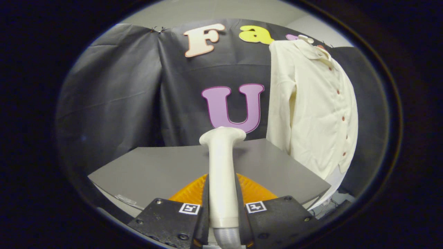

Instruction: Iron the clothes twice with a garment steamer, once on the left side and once on the right side.

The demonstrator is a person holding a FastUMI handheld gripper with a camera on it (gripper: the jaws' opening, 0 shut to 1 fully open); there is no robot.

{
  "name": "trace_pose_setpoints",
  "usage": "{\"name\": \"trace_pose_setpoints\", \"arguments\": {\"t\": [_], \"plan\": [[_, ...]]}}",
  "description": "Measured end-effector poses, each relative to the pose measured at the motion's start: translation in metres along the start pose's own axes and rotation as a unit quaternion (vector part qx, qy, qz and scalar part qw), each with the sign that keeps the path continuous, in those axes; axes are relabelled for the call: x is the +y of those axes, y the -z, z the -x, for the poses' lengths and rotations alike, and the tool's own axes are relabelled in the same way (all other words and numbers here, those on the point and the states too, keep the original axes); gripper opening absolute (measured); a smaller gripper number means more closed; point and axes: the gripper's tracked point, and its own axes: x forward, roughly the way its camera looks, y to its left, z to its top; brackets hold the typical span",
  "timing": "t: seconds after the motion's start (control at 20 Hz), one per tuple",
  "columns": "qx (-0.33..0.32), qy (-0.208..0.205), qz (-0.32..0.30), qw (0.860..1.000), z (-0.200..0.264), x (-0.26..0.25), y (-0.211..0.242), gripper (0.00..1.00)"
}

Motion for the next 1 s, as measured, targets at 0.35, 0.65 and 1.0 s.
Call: {"name": "trace_pose_setpoints", "arguments": {"t": [0.35,0.65,1.0], "plan": [[-0.088,-0.041,-0.001,0.995,0.066,-0.016,-0.041,0.34],[-0.164,-0.047,0.039,0.984,0.12,-0.06,-0.081,0.34],[-0.201,-0.021,0.018,0.979,0.145,-0.154,-0.108,0.33]]}}
